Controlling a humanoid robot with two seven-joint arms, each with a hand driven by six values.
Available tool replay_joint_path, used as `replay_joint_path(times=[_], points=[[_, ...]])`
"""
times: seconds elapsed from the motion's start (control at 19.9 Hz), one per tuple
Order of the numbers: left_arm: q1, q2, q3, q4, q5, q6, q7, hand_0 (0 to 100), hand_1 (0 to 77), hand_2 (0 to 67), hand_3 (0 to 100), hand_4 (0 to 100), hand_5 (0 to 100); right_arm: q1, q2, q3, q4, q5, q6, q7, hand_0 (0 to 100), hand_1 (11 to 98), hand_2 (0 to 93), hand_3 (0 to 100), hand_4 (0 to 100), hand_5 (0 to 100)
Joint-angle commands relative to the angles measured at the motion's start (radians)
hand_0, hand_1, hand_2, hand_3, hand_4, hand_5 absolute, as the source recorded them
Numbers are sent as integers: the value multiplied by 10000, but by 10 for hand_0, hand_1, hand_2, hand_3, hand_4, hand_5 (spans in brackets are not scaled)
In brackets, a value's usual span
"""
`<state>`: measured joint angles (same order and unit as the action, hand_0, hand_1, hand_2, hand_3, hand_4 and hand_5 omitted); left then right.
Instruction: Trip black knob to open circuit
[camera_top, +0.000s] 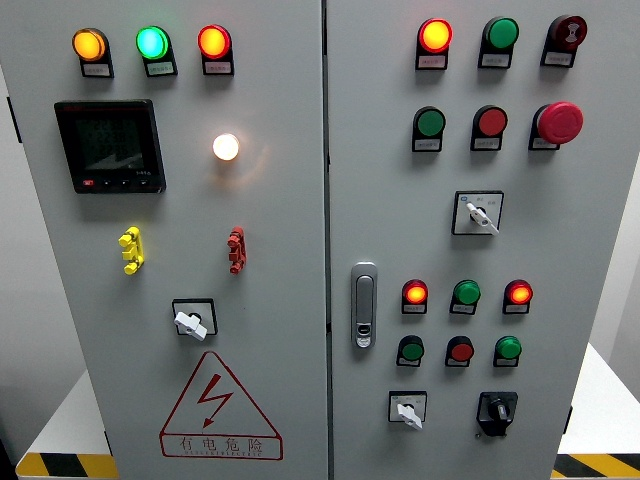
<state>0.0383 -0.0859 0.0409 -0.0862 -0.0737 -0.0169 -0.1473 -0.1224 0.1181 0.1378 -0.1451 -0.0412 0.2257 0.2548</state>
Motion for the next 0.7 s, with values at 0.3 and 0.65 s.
replay_joint_path(times=[0.3, 0.65], points=[[0, 0, 5, 3, 0, 0, 0, 0, 36, 127, 213, 66, 17, 13, 0, 18, 24, -2, -3, -16, 559, 397, 13, 184, 127, 207], [0, 0, 5, -12, 0, 0, 0, 0, 37, 127, 213, 66, 17, -63, 0, 2803, 637, -3230, -125, -215, 559, 397, 13, 185, 127, 205]])
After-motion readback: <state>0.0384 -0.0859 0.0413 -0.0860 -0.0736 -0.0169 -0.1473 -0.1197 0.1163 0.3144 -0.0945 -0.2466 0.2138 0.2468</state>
